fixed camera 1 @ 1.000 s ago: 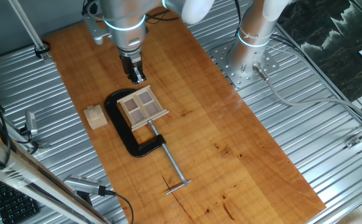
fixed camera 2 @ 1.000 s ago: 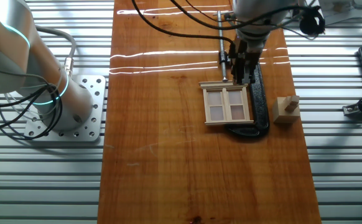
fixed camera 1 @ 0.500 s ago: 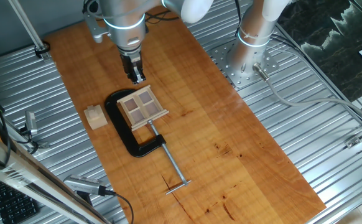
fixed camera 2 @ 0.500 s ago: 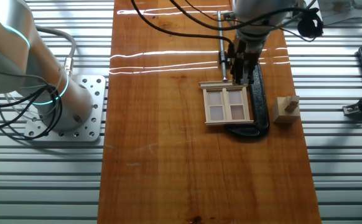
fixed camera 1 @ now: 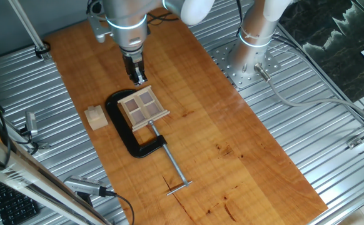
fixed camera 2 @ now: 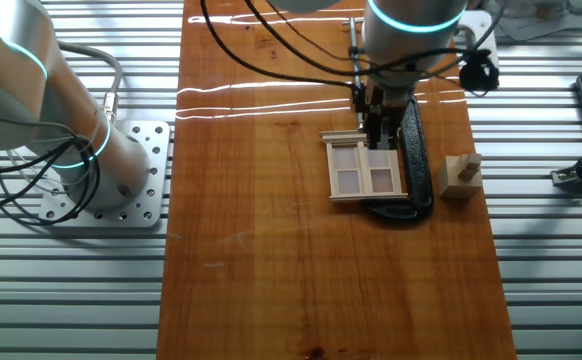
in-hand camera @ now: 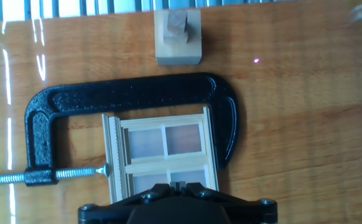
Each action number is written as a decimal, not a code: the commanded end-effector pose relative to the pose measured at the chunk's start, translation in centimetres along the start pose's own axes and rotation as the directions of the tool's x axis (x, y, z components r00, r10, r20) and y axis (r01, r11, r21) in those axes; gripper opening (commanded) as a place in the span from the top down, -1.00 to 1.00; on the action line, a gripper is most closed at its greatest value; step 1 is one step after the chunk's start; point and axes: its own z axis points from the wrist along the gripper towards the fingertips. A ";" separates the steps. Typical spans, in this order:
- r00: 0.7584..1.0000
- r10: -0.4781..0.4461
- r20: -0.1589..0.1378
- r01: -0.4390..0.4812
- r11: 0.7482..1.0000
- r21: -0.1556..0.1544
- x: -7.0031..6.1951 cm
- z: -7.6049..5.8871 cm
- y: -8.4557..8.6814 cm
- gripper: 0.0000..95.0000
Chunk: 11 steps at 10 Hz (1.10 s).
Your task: Open a sliding window
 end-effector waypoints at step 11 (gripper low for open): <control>0.998 0.026 -0.050 -0.025 0.999 0.025 0.9 6.0 -0.3 1.00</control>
